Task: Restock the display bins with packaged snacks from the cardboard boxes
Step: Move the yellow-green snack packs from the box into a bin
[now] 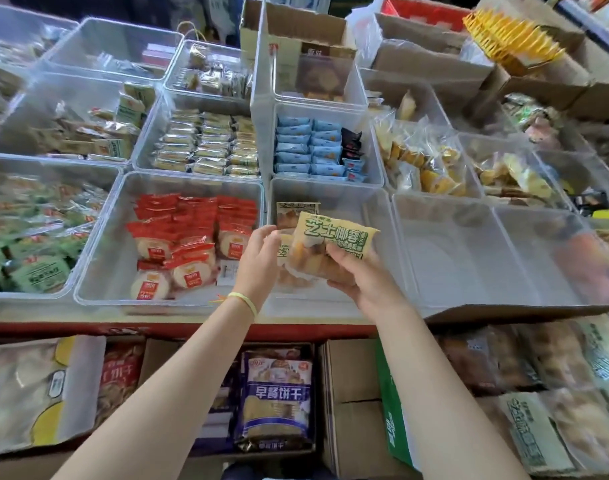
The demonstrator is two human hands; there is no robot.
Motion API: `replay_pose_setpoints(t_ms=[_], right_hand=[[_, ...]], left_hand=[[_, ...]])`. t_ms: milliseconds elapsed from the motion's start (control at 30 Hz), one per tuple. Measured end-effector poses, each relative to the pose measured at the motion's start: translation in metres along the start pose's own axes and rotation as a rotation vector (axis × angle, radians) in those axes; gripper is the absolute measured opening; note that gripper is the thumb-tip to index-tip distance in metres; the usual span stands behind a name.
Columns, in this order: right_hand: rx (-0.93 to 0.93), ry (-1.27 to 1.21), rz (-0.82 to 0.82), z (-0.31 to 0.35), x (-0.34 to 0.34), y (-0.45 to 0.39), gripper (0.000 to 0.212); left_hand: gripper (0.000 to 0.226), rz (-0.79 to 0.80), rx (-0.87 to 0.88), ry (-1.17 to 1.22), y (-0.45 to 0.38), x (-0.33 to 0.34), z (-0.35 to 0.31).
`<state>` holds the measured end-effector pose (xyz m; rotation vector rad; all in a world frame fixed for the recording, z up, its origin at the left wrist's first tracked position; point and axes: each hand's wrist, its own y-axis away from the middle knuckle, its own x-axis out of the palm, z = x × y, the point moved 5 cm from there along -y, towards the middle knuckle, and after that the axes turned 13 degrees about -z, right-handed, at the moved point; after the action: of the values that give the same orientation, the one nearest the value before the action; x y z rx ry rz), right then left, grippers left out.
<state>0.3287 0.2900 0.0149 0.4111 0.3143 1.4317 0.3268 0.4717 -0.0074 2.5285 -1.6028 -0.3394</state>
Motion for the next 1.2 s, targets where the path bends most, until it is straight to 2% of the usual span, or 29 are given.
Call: replay_pose_setpoints(t_ms=[33, 100, 200, 333, 433, 500, 600, 767, 833, 967, 1100, 1200], right_hand=[[-0.028, -0.02, -0.069, 0.002, -0.01, -0.008, 0.032], [-0.061, -0.061, -0.193, 0.003, -0.029, -0.026, 0.044], [-0.077, -0.034, -0.273, -0.004, -0.051, -0.05, 0.048], [-0.071, 0.065, -0.241, -0.016, -0.063, -0.07, 0.047], [-0.054, 0.132, -0.21, -0.03, -0.067, -0.074, 0.05], [-0.052, 0.204, -0.181, -0.037, -0.068, -0.075, 0.049], [-0.081, 0.368, -0.119, -0.039, -0.067, -0.073, 0.044], [-0.086, 0.603, 0.015, -0.043, -0.062, -0.08, 0.044], [-0.058, 0.635, 0.025, -0.049, -0.062, -0.086, 0.049], [0.014, 0.664, 0.082, -0.061, -0.056, -0.097, 0.056], [0.086, 0.697, 0.159, -0.068, -0.033, -0.097, 0.062], [0.1, 0.775, 0.161, -0.074, -0.018, -0.097, 0.078]], left_hand=[[0.032, 0.002, 0.048, -0.16, -0.005, 0.004, 0.009], [0.031, -0.005, 0.266, -0.468, -0.014, 0.014, 0.019], [0.054, 0.025, 0.601, -0.797, -0.033, 0.037, 0.027], [0.092, 0.207, 0.652, -1.273, -0.06, 0.069, 0.041], [0.097, 0.299, 0.673, -1.538, -0.065, 0.086, 0.06], [0.096, 0.266, 0.706, -1.635, -0.066, 0.092, 0.069], [0.098, 0.176, 0.776, -1.71, -0.068, 0.096, 0.072], [0.087, 0.148, 0.781, -1.698, -0.082, 0.1, 0.072], [0.072, 0.157, 0.761, -1.67, -0.087, 0.1, 0.067], [0.02, 0.285, 0.791, -1.576, -0.107, 0.092, 0.049], [0.013, 0.283, 0.809, -1.533, -0.116, 0.083, 0.044], [0.012, 0.164, 0.771, -1.353, -0.112, 0.074, 0.043]])
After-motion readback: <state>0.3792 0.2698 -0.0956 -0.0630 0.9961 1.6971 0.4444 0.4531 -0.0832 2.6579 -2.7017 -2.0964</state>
